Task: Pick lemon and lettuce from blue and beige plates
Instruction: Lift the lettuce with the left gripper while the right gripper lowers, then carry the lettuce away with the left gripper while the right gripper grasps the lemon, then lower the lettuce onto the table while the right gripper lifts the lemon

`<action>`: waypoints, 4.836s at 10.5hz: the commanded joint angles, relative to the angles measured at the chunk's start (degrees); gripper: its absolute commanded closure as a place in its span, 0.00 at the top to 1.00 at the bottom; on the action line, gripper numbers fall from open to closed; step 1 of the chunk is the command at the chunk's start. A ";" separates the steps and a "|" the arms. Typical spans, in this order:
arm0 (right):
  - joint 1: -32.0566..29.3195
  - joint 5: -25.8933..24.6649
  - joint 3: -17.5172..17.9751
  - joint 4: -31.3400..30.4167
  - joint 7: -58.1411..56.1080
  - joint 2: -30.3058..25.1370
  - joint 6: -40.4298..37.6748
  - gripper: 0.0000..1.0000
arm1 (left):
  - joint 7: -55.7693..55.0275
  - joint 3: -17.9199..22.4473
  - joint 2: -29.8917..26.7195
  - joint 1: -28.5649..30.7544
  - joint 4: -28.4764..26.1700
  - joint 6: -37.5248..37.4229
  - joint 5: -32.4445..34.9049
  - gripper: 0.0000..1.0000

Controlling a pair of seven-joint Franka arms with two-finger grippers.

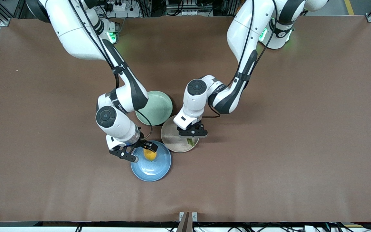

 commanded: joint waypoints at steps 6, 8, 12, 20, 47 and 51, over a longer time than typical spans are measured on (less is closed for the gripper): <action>0.39 -0.32 0.15 0.91 0.48 2.06 0.82 1.00 | 1.08 -0.20 -6.13 2.38 -0.55 -9.70 1.06 0.00; 0.48 -0.32 0.15 0.91 0.48 2.50 0.82 1.00 | 3.19 -0.47 -8.50 3.87 -0.55 -13.39 0.88 0.00; 0.65 -0.41 0.15 1.00 0.57 3.73 0.91 1.00 | 8.81 -0.38 -11.05 6.60 -0.63 -17.87 -2.02 0.00; 1.45 -0.41 0.07 1.61 0.22 5.23 3.02 1.00 | 21.90 -0.38 -13.51 14.86 -0.55 -23.16 -6.58 0.00; 0.83 -5.07 -0.02 6.09 -0.22 8.48 2.67 0.58 | 53.47 -0.21 -12.02 35.08 -0.81 -29.14 -7.03 0.00; 0.57 -5.24 -0.11 8.37 -0.31 8.13 -3.02 0.57 | 55.23 -0.21 -11.94 36.75 -0.72 -29.14 -6.68 0.00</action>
